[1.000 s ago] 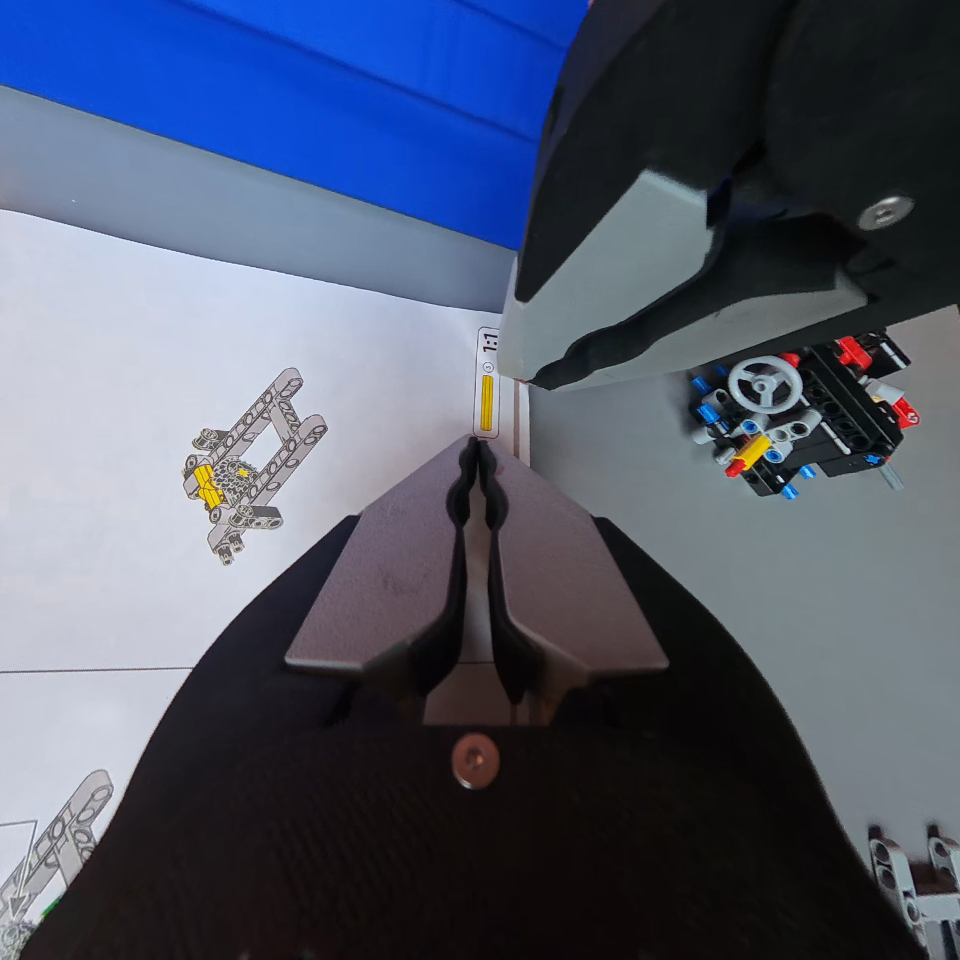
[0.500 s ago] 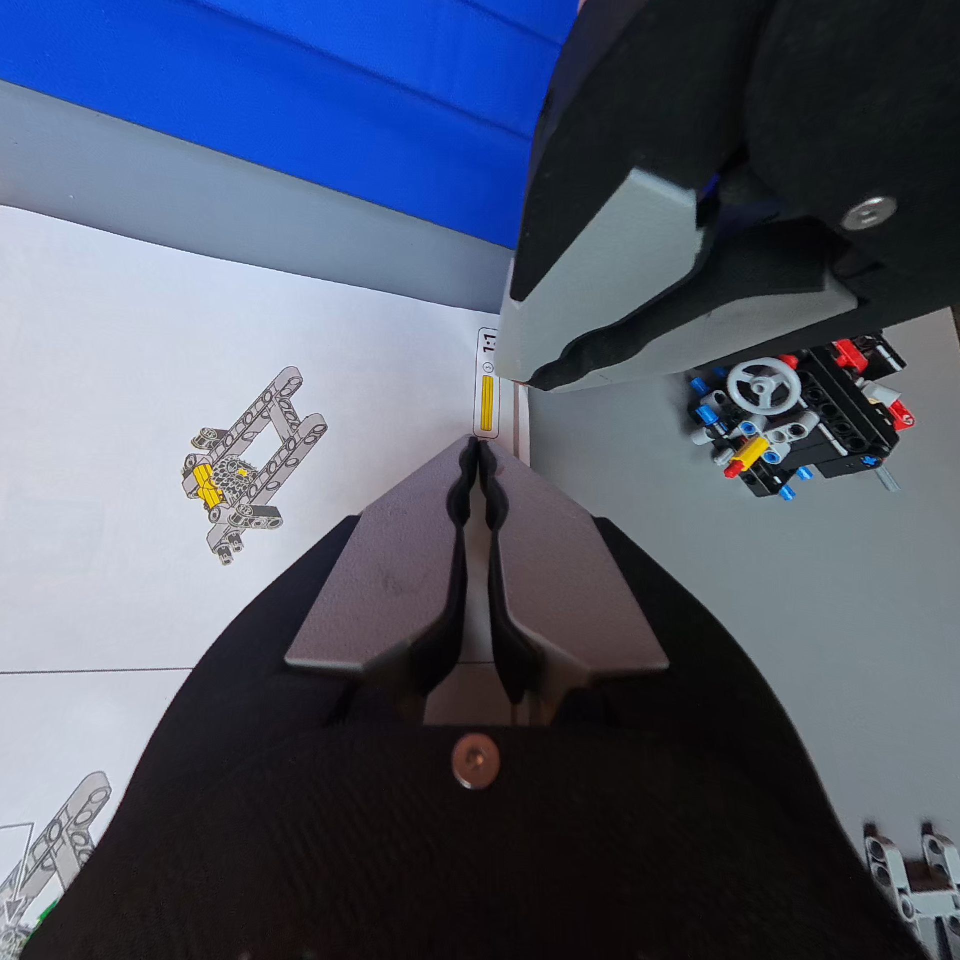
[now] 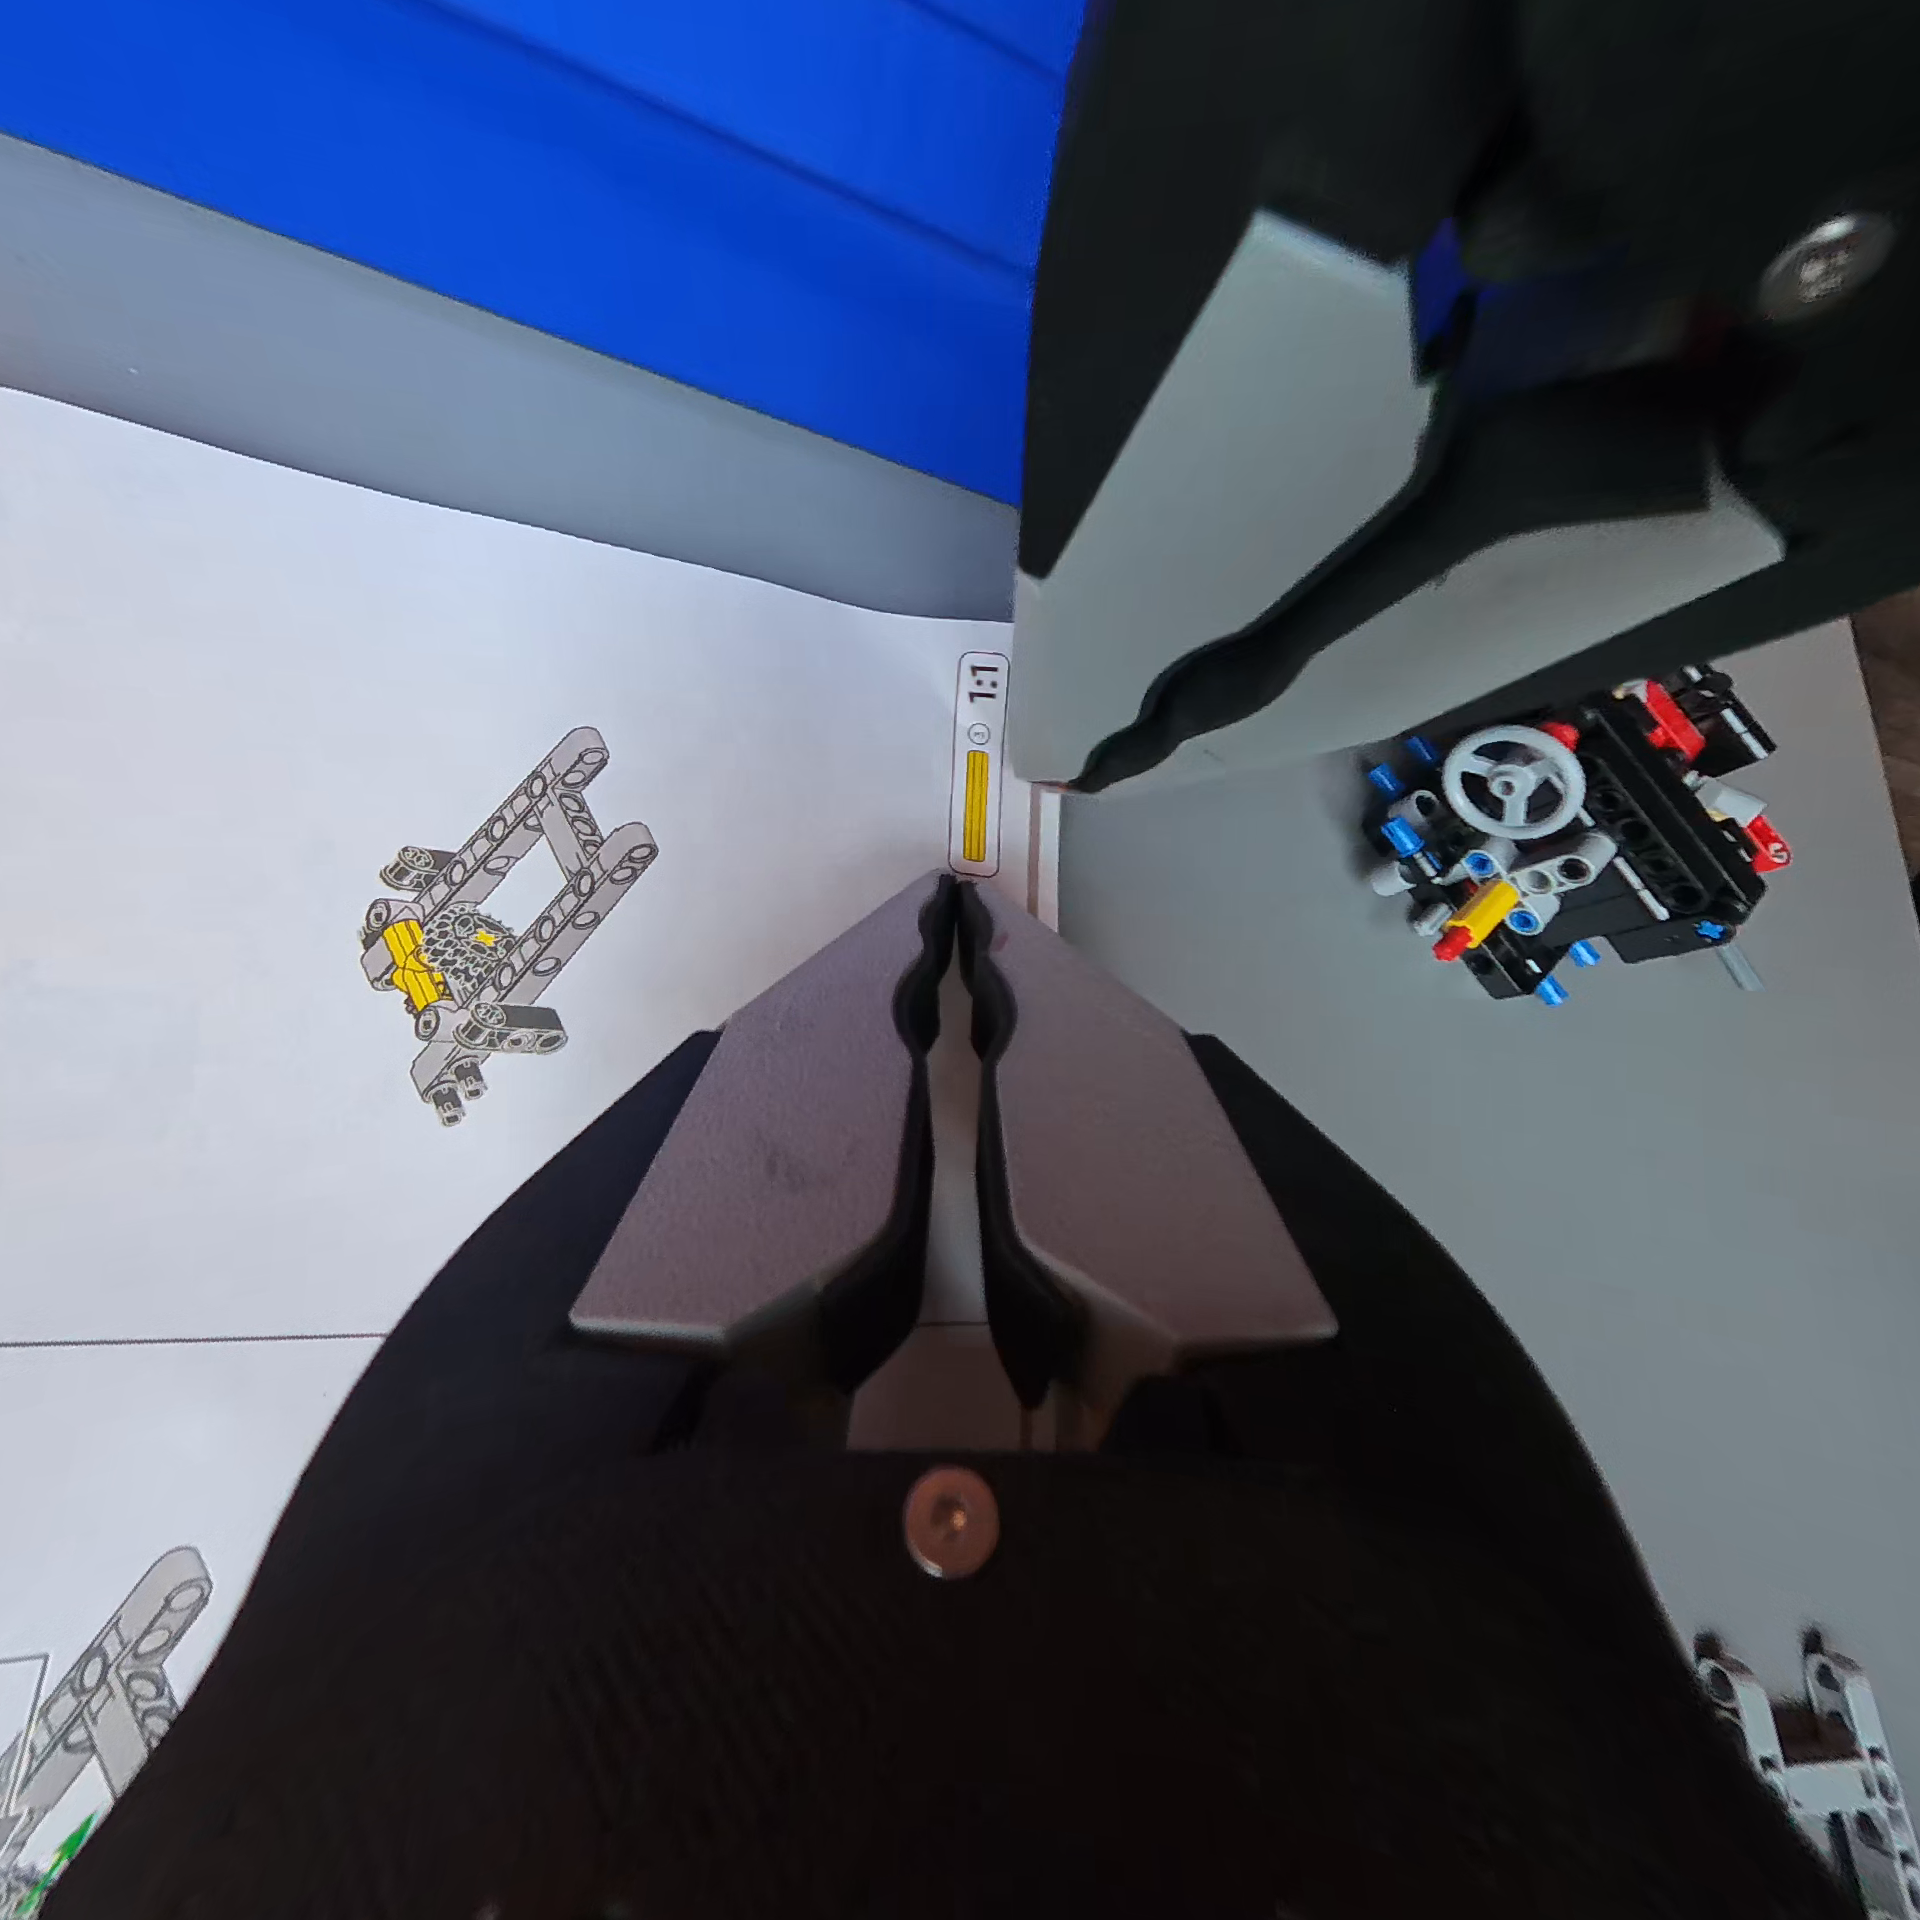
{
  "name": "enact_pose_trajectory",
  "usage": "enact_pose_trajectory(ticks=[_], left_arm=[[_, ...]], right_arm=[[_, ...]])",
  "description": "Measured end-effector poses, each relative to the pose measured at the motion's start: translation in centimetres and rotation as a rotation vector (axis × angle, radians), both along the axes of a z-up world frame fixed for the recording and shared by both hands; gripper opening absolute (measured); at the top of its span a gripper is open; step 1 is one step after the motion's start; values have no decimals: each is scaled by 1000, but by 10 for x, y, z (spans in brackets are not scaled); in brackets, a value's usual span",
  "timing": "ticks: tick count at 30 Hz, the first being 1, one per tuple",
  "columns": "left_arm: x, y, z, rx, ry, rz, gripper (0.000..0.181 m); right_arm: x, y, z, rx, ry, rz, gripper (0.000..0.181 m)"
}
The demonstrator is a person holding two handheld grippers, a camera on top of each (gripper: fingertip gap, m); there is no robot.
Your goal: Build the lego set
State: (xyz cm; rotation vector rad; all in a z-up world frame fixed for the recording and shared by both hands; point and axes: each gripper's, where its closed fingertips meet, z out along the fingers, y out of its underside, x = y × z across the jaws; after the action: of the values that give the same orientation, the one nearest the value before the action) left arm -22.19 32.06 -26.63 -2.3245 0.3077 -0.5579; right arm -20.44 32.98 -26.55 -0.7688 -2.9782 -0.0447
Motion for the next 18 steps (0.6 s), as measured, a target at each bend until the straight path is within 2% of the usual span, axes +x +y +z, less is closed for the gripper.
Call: enact_pose_trajectory(ticks=[7,10,15,18], left_arm=[[0,0,-1,-2,3,-1,0],[0,0,-1,-4,2,-1,0],[0,0,-1,0,12,-1,0],[0,0,-1,-1,8,0,0]], right_arm=[[4,-4,1,62,38,101,1],[5,2,-1,82,32,75,16],[2,6,-2,115,56,92,5],[2,7,-3,131,48,92,4]])
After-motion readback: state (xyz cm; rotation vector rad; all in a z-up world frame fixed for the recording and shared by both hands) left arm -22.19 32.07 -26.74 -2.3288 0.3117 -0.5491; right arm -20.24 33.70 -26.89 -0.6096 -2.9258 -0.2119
